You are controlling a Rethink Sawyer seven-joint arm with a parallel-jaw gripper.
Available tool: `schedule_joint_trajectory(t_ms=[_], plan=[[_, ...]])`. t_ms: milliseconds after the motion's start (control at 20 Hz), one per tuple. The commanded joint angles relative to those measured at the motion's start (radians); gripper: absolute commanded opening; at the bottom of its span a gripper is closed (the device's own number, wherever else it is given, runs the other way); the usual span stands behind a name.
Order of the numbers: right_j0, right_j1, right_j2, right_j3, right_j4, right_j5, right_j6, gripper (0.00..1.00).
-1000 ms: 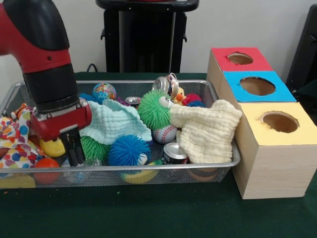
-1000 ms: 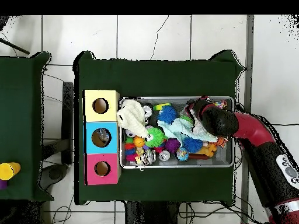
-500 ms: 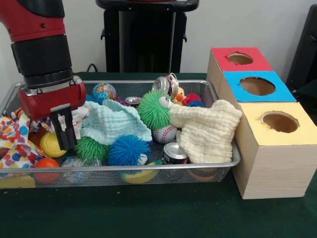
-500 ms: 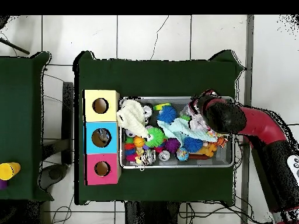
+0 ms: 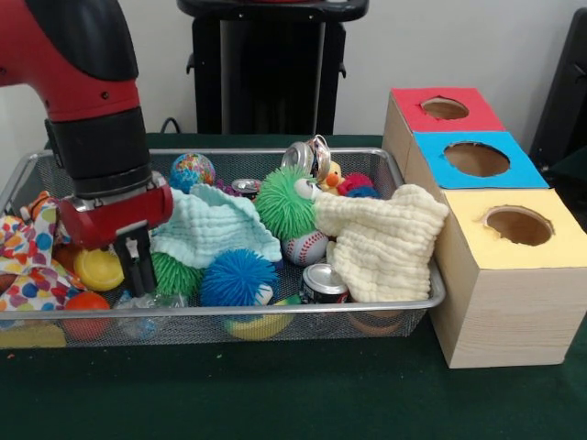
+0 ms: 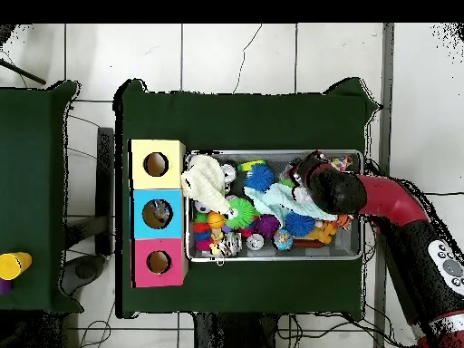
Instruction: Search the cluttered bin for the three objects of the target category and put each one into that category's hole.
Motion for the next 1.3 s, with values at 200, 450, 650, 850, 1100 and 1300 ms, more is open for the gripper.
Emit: schedule_joint_trajectory(t_ms=[200, 450, 650, 850, 1100, 1300], plan=[[0.015, 0.076, -0.064, -0.010, -0.080, -0.059, 0.039, 0.00], [0.000, 0.064, -0.044, 0.006, -0.052, -0.043, 0.043, 0.00], [-0.003, 0.060, -0.033, 0.007, -0.052, -0.041, 0.031, 0.00], [-0.024, 0.068, -0.014, 0.017, -0.045, -0.030, 0.003, 1.00], [-0.046, 0.085, 0.010, 0.023, -0.035, -0.035, -0.011, 1.00], [-0.040, 0.075, 0.002, 0.032, -0.023, -0.040, 0.035, 1.00]])
